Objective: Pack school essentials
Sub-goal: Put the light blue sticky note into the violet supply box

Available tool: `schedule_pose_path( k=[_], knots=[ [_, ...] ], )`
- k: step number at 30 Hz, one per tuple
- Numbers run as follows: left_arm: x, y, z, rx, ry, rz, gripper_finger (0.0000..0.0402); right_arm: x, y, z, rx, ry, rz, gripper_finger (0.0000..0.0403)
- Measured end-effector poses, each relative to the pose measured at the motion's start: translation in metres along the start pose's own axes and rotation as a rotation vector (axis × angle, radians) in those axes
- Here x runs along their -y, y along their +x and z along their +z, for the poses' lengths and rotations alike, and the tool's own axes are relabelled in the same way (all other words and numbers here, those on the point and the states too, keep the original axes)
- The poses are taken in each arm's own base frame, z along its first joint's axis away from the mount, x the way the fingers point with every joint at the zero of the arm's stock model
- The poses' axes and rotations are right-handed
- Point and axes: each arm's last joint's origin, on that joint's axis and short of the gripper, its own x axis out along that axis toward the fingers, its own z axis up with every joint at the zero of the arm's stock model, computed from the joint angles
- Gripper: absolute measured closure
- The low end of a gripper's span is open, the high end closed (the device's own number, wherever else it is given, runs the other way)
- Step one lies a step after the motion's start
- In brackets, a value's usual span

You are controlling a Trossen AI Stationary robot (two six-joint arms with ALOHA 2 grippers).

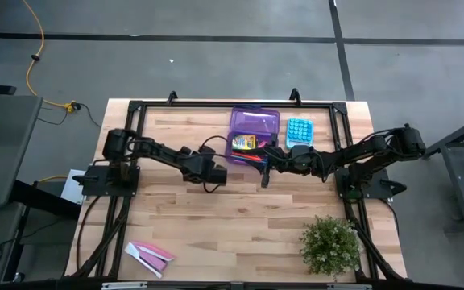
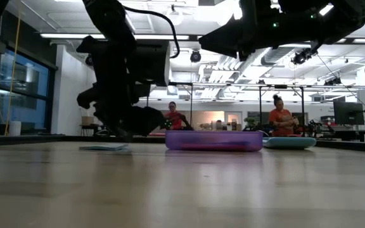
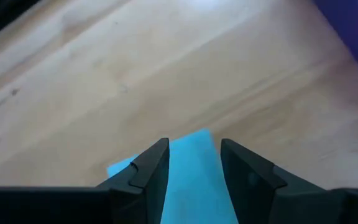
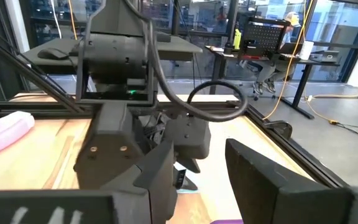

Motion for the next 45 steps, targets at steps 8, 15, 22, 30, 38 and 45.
schedule_pose_path(
  k=[8,15,22,30,38,45],
  knots=[
    [0.003,0.002,-0.001,-0.003,-0.053,-0.017,0.0277,0.0,0.0,0.0,-0.001,0.007,0.0,0.0263],
    [-0.002,0.012,-0.015,0.006,-0.13,-0.026,0.0293,0.0,0.0,0.0,0.0,0.007,0.0,0.0263],
    [-0.001,0.014,-0.016,0.027,-0.139,-0.035,0.0306,0.0,0.0,0.0,0.0,0.007,0.0,0.0263],
    [0.0,0.013,-0.017,0.026,-0.128,-0.041,0.033,0.0,0.0,0.0,0.0,0.007,0.0,0.0263],
    [0.001,0.013,-0.017,0.027,-0.092,-0.043,0.0397,0.0,0.0,0.0,0.0,0.01,0.0,0.0263],
    [-0.006,0.005,-0.012,0.026,-0.06,-0.041,0.04,0.0,0.0,0.0,-0.001,0.007,0.0,0.0263]
  ],
)
